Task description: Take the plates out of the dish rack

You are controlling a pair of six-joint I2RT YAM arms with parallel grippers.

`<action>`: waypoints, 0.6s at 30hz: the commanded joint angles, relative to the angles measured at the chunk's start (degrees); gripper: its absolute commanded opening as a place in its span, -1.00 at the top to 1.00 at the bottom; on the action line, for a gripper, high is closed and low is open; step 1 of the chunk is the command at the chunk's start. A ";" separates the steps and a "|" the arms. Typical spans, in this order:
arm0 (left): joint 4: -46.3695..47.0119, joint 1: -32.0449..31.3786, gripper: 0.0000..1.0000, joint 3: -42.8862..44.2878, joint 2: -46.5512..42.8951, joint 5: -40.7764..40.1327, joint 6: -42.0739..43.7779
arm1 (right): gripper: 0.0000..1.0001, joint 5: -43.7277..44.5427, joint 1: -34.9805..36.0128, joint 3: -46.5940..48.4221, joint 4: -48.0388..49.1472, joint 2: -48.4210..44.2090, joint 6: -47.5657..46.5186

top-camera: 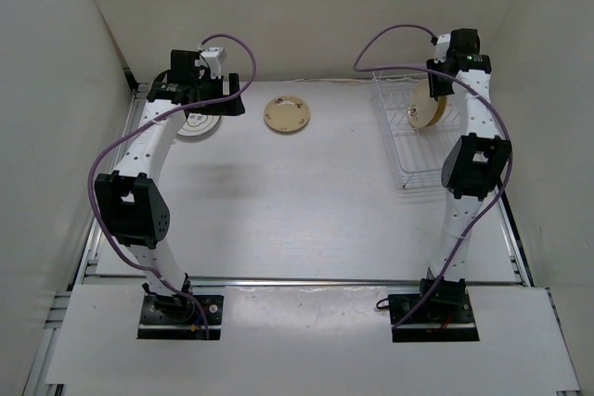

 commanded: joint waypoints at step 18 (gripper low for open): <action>-0.97 0.12 -0.99 1.43 -3.56 -2.43 1.82 | 1.00 0.74 -0.11 4.67 3.01 5.14 0.65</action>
